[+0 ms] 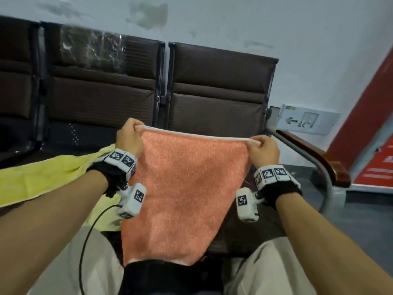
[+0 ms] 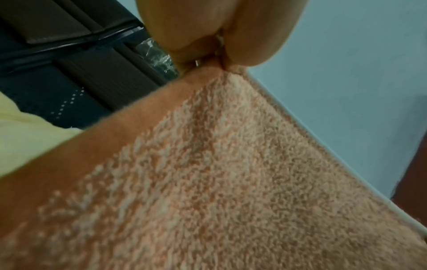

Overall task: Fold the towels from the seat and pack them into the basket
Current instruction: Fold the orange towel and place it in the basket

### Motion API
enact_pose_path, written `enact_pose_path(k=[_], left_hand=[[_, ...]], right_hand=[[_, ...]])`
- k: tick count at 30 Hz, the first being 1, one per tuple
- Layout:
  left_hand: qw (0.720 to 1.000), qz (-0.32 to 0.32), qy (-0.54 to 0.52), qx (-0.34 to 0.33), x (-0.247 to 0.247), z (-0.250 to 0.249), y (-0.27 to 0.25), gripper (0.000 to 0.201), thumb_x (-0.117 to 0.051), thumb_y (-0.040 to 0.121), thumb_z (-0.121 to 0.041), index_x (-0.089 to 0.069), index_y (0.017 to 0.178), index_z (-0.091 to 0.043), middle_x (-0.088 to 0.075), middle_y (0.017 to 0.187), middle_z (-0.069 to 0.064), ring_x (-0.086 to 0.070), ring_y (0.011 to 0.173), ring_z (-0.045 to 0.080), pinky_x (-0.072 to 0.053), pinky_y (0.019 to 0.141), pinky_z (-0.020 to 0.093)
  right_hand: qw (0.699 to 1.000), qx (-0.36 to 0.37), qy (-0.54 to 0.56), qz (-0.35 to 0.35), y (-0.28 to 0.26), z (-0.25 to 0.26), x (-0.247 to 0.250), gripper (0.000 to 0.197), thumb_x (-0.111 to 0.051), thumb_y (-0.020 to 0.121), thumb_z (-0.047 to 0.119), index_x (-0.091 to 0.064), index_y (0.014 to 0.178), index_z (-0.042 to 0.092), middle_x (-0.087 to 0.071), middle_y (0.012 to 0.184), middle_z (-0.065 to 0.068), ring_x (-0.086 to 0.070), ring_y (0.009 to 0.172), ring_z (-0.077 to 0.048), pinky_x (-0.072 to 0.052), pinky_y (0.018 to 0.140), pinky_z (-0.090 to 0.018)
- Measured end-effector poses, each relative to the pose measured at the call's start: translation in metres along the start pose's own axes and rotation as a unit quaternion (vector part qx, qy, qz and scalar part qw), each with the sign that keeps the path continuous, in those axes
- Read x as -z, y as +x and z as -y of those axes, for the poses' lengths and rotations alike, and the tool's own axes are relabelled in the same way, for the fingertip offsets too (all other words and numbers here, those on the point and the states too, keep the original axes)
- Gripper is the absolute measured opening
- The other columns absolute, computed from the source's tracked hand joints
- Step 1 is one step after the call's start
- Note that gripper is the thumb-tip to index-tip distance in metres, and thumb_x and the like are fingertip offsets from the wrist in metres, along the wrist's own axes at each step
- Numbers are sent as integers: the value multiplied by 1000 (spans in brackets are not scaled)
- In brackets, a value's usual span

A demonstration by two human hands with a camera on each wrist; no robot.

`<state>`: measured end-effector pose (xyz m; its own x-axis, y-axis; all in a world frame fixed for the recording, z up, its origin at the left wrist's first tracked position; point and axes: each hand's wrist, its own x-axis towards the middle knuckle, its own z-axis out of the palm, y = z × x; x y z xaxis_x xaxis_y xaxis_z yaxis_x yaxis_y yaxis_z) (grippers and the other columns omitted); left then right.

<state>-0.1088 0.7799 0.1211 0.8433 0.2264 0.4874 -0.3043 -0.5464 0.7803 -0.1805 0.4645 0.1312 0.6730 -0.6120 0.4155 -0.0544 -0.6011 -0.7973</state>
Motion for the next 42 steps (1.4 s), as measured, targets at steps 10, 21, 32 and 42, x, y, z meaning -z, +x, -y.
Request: enact_pose_path(k=[10, 21, 32, 42], left_hand=[[997, 54, -7, 55, -60, 64, 5, 20, -44, 94, -10, -60, 107, -8, -62, 104, 8, -54, 94, 21, -37, 79, 25], [976, 184, -47, 102, -109, 74, -24, 21, -44, 96, -21, -61, 102, -9, -61, 99, 4, -54, 95, 19, -37, 82, 26], [970, 124, 122, 172, -90, 108, -8, 37, -34, 101, -23, -54, 110, 7, -57, 115, 30, -51, 104, 43, -38, 80, 40], [965, 97, -127, 207, -84, 76, -8, 16, -52, 91, -18, -66, 98, -14, -63, 106, 3, -55, 97, 19, -43, 85, 30]], right_hand=[[997, -46, -22, 63, 17, -62, -60, 14, -71, 82, 25, -73, 92, 16, -64, 82, 0, -56, 79, -13, -38, 73, -21], [971, -58, -30, 231, 1, -54, -91, 7, -66, 82, 18, -69, 88, 19, -68, 84, -2, -62, 71, -14, -51, 66, -27], [977, -89, -109, 162, 7, -76, -64, 13, -61, 88, 17, -73, 87, 20, -66, 83, -3, -61, 87, -18, -44, 79, -25], [885, -236, 243, 318, -7, -44, -76, 21, -54, 92, 6, -72, 81, 7, -58, 63, -7, -51, 42, -8, -46, 38, -18]])
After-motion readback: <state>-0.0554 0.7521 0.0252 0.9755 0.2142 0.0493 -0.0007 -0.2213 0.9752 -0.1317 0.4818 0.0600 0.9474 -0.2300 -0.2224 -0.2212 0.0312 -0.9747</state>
